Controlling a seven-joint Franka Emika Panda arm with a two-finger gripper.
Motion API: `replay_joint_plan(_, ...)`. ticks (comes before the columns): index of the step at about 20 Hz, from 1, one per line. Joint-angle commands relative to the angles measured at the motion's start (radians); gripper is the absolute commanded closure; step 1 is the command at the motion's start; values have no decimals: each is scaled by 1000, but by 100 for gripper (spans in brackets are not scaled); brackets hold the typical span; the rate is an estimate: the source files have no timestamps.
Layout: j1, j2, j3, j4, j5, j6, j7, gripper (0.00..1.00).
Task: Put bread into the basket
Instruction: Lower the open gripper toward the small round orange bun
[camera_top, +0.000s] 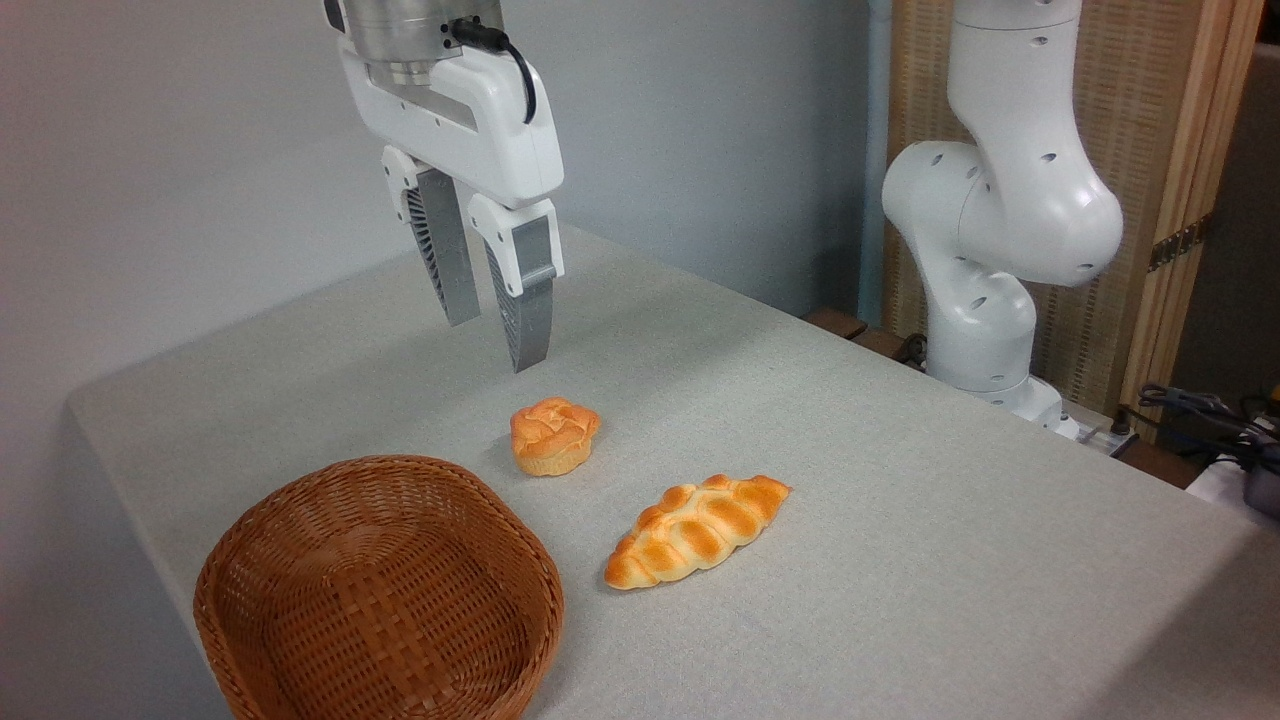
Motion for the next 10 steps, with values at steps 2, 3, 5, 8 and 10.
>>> replay_joint_plan(2,-13,-8,33,15,-9,-29,4,0)
replay_joint_plan(3,-13,-6,33,15,-9,-29,1,0)
replay_joint_plan(5,-12,-6,38,15,-9,-29,4,0)
replay_joint_plan(8,-13,-6,69,20,-19,-31,6,0)
replay_joint_plan(10,-13,-8,63,18,-21,-29,0,0)
